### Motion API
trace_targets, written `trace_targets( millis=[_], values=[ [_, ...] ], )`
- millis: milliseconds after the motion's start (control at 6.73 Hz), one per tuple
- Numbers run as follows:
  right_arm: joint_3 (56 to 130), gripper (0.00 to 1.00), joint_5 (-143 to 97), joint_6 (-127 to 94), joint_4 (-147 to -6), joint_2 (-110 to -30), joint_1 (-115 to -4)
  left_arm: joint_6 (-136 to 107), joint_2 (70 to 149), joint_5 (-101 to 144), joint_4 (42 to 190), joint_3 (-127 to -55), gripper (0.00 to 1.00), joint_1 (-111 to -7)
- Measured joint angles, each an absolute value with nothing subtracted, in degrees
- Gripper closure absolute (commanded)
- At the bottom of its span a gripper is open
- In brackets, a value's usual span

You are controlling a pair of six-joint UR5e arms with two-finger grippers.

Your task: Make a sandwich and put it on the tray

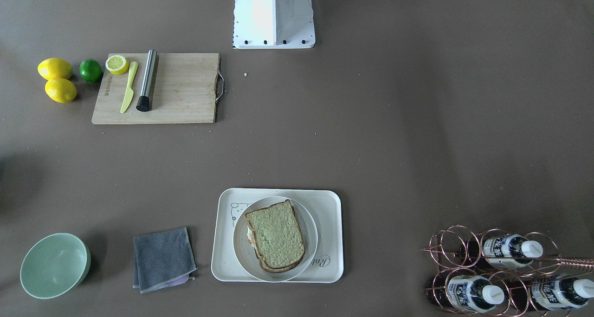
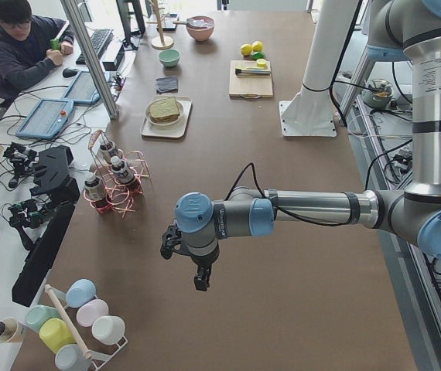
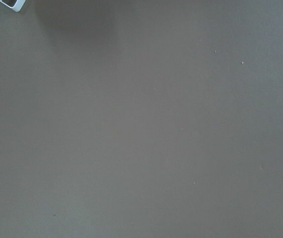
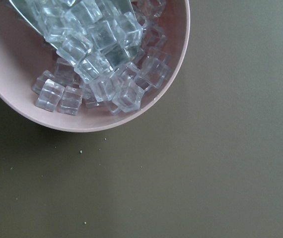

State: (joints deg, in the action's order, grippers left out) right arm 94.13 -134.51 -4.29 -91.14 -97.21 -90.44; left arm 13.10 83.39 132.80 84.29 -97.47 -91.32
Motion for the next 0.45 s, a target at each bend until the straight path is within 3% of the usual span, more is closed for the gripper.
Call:
trace_targets(
  millis=[446],
  values=[
    [94.13,0.0,-134.49,-4.28,-91.12,-97.53,-90.44,13.12,83.33,135.38,84.29,-97.23,0.02,-91.32]
  ],
)
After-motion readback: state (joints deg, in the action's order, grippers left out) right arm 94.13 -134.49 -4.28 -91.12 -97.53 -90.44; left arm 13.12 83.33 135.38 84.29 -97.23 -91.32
